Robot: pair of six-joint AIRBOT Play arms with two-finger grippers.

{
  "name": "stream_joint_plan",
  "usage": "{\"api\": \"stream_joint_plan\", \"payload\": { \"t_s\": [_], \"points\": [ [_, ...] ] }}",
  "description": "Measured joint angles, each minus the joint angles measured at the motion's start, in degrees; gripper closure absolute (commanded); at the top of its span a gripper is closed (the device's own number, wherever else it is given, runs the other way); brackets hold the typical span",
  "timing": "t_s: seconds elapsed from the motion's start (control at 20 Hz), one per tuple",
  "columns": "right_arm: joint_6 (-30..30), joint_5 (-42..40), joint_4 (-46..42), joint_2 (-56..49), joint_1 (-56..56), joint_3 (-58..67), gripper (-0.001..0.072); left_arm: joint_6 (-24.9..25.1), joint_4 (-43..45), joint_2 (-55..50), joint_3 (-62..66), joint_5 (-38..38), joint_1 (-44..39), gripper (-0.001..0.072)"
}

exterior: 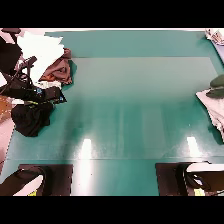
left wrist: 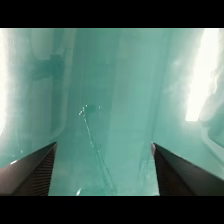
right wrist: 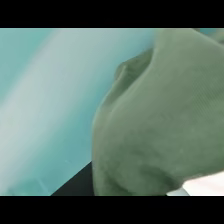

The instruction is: Fold the shirts.

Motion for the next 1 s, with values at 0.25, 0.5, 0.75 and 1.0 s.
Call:
{"api": "stream_joint_plan", "payload": {
  "t_s": [0.25,0.5,0.75,1.0],
  "points": [
    [2.56,-2.21,2.1,1.57,-0.04,-2.08,0.0695,-0.04,-0.9,0.0,0.0,-0.02,0.0,0.0008],
    [-0.39,-13.46,13.77,1.4,4.31,1.75,0.0695,-0.04,-1.16,0.0,0.0,0.0,0.0,0.0008],
    [-1.53,-16.5,10.29,2.75,8.04,-0.94,0.0695,0.2,-1.22,0.0,0.0,-0.31,0.0,0.0008],
    [-1.64,-15.82,2.43,6.78,6.14,-10.67,0.0695,1.16,-1.22,0.0,0.0,-0.7,0.0,0.0008]
  ]
}}
